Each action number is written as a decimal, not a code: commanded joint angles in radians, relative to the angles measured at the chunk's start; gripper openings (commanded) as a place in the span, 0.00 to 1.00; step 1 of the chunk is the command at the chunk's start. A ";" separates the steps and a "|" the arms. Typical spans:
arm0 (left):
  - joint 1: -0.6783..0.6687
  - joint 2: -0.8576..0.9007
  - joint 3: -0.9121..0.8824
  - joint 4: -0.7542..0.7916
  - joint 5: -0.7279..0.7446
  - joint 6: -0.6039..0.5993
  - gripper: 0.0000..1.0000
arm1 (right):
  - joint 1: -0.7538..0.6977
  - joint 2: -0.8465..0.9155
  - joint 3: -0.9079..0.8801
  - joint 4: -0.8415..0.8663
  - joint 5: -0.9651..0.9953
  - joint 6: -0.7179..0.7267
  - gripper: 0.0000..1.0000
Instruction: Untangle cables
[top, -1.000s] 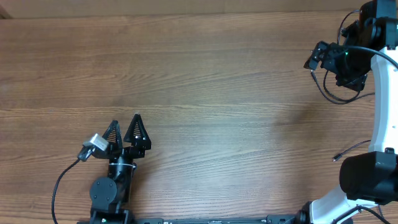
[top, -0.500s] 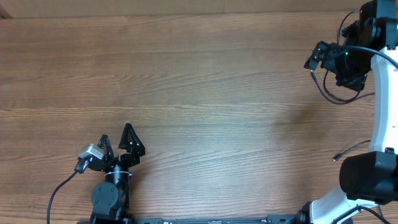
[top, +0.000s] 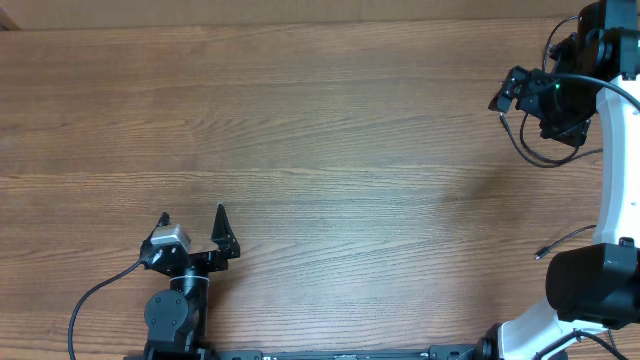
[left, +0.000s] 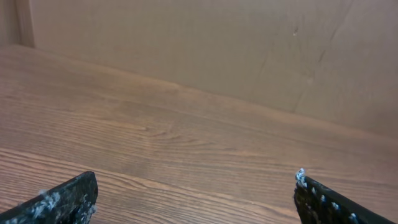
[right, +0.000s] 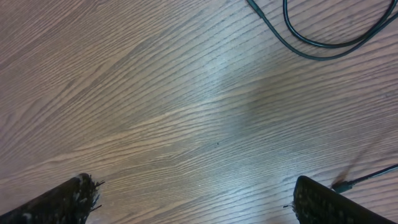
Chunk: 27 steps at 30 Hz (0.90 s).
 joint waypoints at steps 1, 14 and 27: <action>0.008 -0.011 -0.003 -0.006 0.034 0.044 0.99 | 0.006 -0.035 -0.001 0.004 -0.005 -0.002 1.00; 0.011 -0.011 -0.003 0.000 0.019 0.044 1.00 | 0.006 -0.035 -0.001 0.004 -0.005 -0.002 1.00; 0.011 -0.010 -0.003 0.000 0.019 0.044 1.00 | 0.006 -0.035 -0.001 0.004 -0.005 -0.002 1.00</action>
